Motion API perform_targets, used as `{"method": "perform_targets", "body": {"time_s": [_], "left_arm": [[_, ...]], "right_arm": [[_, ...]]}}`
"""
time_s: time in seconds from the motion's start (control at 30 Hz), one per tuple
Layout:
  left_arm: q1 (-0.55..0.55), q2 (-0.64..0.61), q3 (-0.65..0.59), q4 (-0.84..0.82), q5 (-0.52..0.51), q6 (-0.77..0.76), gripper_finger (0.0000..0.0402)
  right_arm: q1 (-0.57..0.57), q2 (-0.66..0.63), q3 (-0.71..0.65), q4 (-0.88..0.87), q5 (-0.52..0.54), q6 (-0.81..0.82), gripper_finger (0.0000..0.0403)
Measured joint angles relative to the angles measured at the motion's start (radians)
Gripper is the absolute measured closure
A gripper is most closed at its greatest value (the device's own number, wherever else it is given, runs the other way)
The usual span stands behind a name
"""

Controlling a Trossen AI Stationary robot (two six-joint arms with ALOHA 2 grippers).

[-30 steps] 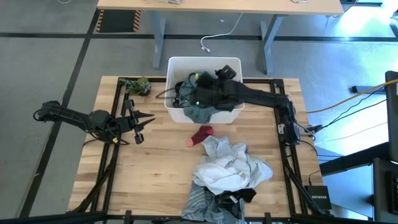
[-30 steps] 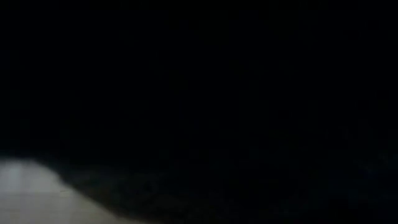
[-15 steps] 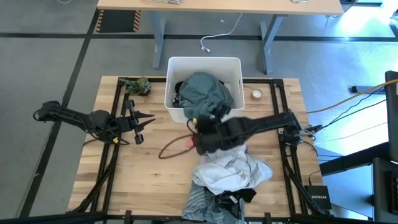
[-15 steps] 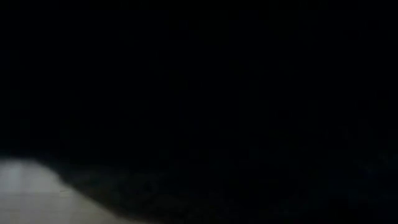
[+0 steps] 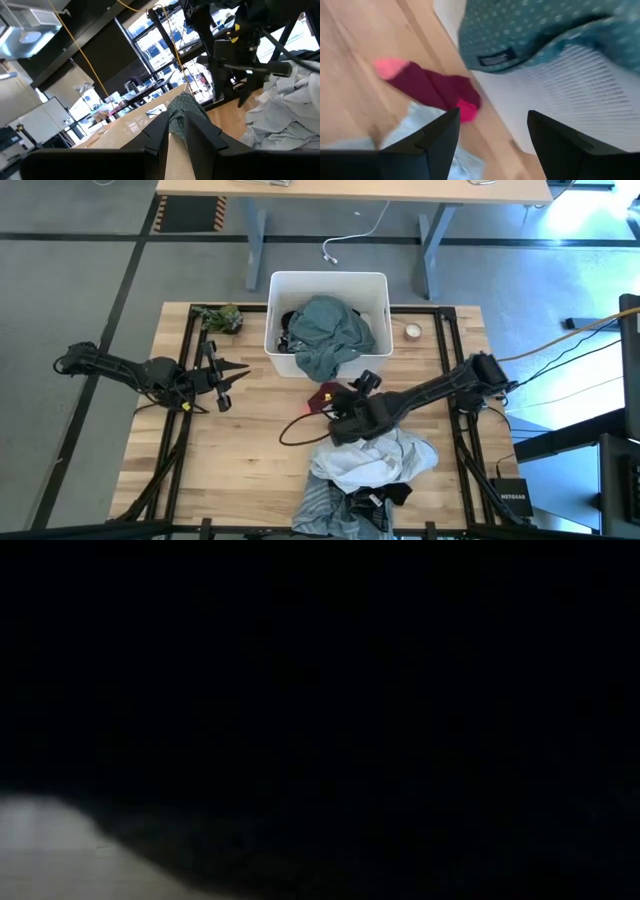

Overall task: Sort clothes
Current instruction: Put the blue patterned shirt into the white laundry bin

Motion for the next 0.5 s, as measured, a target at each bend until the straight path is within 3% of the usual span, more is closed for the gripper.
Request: {"method": "perform_targets", "body": {"time_s": [0.2, 0.5], "left_arm": [[0.000, 0.000, 0.000, 0.008, 0.000, 0.007, 0.0345], [0.000, 0.000, 0.000, 0.013, 0.000, -0.017, 0.0345]], "right_arm": [[-0.053, -0.064, -0.219, 0.360, 0.045, -0.035, 0.0178], [-0.132, -0.061, -0.336, 0.729, 0.050, -0.146, 0.0187]]}}
